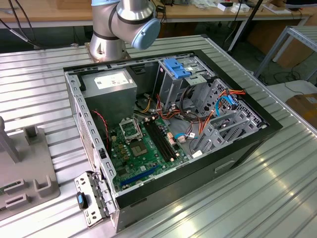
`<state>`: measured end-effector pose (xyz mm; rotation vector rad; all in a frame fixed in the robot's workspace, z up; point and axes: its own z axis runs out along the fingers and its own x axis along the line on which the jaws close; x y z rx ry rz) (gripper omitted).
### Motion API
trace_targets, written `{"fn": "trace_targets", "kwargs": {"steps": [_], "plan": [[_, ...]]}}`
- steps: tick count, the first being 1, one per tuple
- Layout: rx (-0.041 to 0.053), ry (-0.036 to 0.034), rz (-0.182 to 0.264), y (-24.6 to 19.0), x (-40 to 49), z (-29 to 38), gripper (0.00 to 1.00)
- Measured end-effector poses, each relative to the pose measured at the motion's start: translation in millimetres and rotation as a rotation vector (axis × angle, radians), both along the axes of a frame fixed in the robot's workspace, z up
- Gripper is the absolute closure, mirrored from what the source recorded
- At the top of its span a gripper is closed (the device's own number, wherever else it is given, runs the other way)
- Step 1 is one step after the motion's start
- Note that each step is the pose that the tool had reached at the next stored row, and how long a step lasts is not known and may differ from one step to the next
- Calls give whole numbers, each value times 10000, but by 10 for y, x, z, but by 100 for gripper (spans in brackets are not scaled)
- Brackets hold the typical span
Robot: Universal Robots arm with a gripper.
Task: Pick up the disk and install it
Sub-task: 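Pick up the disk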
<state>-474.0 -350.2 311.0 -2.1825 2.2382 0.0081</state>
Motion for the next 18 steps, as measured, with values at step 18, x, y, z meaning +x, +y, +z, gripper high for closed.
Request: {"fn": "trace_targets", "kwargs": {"steps": [18], "plan": [[0, 0, -1, 12, 0, 8, 64]]}}
